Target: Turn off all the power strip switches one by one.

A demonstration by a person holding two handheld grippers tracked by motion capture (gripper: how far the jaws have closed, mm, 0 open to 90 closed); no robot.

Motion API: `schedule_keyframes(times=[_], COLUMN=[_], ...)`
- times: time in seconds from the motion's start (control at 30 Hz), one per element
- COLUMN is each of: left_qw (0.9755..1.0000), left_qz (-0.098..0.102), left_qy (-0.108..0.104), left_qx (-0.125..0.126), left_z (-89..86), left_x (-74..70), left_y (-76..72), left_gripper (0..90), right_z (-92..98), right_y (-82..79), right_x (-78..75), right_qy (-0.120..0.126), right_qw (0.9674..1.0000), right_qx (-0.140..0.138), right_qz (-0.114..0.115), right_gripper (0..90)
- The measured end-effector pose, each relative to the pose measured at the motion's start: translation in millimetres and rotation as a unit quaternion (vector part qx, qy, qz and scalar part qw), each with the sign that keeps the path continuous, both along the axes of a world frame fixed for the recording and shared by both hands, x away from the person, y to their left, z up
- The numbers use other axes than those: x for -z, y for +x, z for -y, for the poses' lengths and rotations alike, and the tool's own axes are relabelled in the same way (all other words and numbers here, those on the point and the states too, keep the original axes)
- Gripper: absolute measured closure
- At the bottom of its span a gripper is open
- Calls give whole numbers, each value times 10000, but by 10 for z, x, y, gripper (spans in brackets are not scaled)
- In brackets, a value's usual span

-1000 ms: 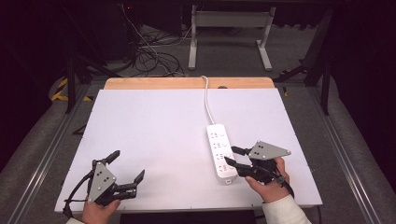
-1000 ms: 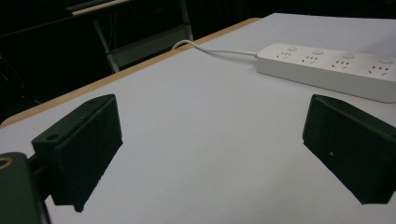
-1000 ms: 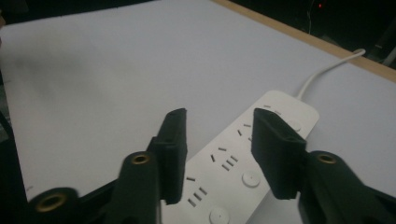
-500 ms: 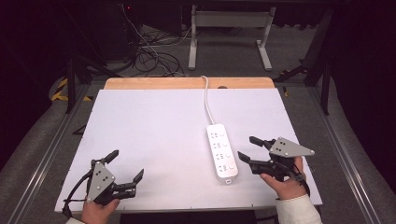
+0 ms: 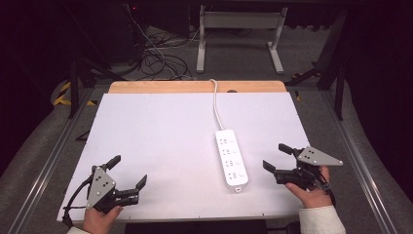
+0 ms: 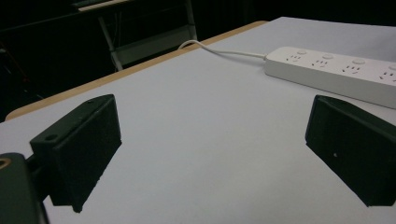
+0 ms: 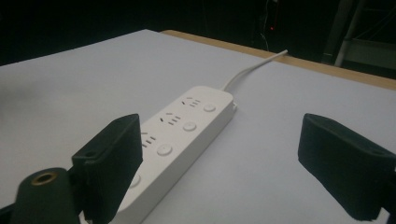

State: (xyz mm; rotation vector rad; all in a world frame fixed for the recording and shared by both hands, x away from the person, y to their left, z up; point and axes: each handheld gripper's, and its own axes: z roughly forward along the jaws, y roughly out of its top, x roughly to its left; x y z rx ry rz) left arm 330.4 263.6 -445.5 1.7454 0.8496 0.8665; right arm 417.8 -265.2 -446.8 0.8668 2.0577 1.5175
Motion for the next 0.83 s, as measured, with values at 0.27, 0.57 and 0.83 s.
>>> schedule_keyframes(times=[0.27, 0.57, 0.83], left_qw=[10000, 9999, 9996], left_qz=[-21, -24, -265], left_qy=[-7, 99, -26], left_qx=[-17, -24, 13], left_z=[-10, -15, -46], left_x=[13, 26, 49], left_y=[16, 36, 88], left_gripper=[42, 43, 42], right_z=[71, 17, 13], right_y=[-11, 5, -39], right_x=[216, 339, 310], right_qy=[-314, -344, -124], right_qw=[9994, 9986, 9996], right_qx=[-123, 114, -54], right_qz=[-29, -378, -228], right_gripper=[121, 125, 127])
